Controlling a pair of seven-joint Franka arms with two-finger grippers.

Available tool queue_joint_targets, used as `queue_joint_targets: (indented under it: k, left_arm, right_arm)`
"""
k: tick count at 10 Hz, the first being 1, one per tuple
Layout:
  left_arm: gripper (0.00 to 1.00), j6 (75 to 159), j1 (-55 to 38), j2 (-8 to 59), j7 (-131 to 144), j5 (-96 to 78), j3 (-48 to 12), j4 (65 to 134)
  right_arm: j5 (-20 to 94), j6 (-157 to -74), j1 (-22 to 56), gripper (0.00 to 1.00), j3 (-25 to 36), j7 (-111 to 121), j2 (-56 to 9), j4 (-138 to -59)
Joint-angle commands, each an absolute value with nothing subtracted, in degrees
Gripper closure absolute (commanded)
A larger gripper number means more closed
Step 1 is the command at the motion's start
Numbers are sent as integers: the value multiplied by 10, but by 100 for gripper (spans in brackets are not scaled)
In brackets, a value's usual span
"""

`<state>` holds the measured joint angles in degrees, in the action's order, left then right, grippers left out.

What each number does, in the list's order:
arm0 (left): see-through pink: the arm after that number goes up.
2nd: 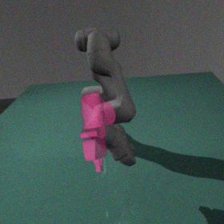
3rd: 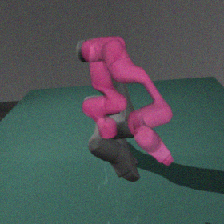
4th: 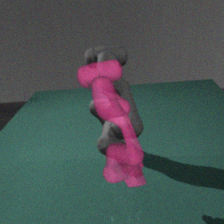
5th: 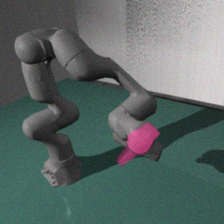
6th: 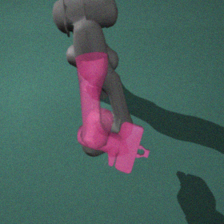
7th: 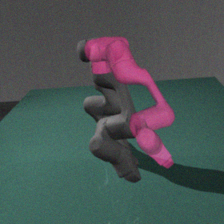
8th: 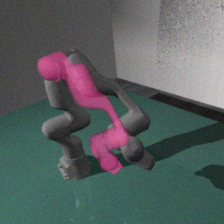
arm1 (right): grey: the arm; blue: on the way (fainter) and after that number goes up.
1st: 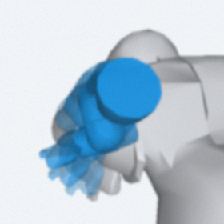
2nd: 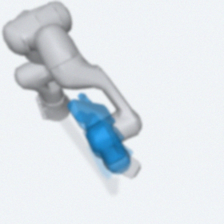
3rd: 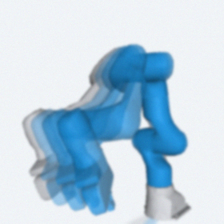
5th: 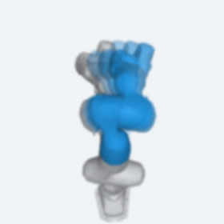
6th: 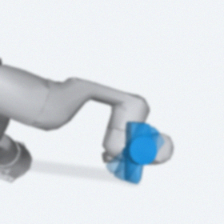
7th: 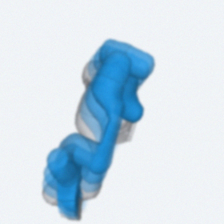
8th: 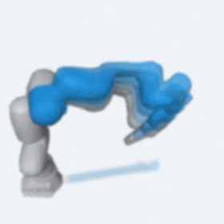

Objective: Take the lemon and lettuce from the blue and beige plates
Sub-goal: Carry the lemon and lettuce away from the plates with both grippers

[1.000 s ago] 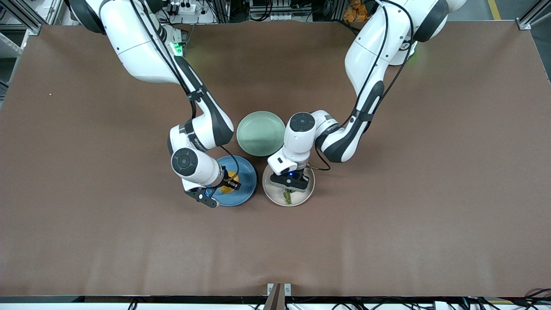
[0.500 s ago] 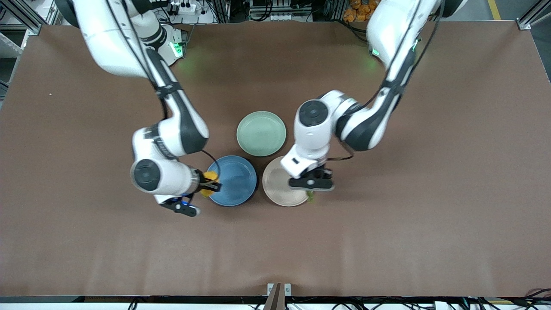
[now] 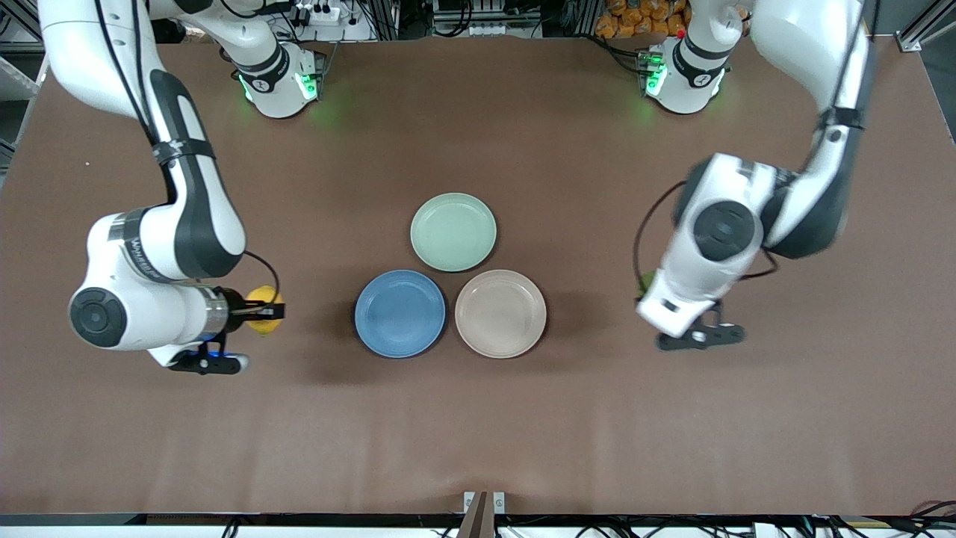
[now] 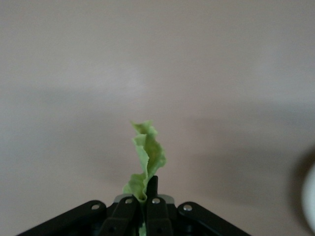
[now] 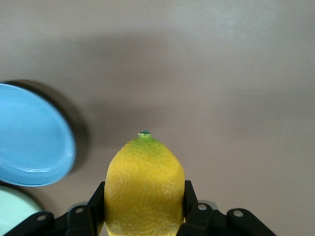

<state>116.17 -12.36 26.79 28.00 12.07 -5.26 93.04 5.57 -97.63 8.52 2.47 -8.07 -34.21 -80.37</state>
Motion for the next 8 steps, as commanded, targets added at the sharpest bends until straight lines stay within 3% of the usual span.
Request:
queue_joint_targets:
  k: [1, 4, 5, 6, 7, 8]
  left_arm:
    - [100, 1243, -86, 260, 263, 111, -62, 1021]
    - [98, 1275, -63, 301, 248, 112, -62, 1022]
    - [75, 1275, -63, 301, 247, 112, -62, 1020]
    - [32, 1274, -63, 297, 247, 112, -62, 1016]
    - [0, 1274, -63, 284, 240, 115, -62, 1012]
    - [0, 1271, -65, 260, 223, 114, -62, 1007]
  right_arm:
    - [26, -994, 56, 100, 17, -56, -324, -856]
    - [22, -1096, 15, 100, 17, 17, -316, -941]
    - [22, -1124, 8, 100, 16, 27, -308, -971]
    - [22, -1166, 7, 100, 16, 29, -297, -1005]
    - [22, -1189, 4, 100, 16, 34, -295, -1022]
    - [23, -1193, 0, 100, 16, 44, -297, -1023]
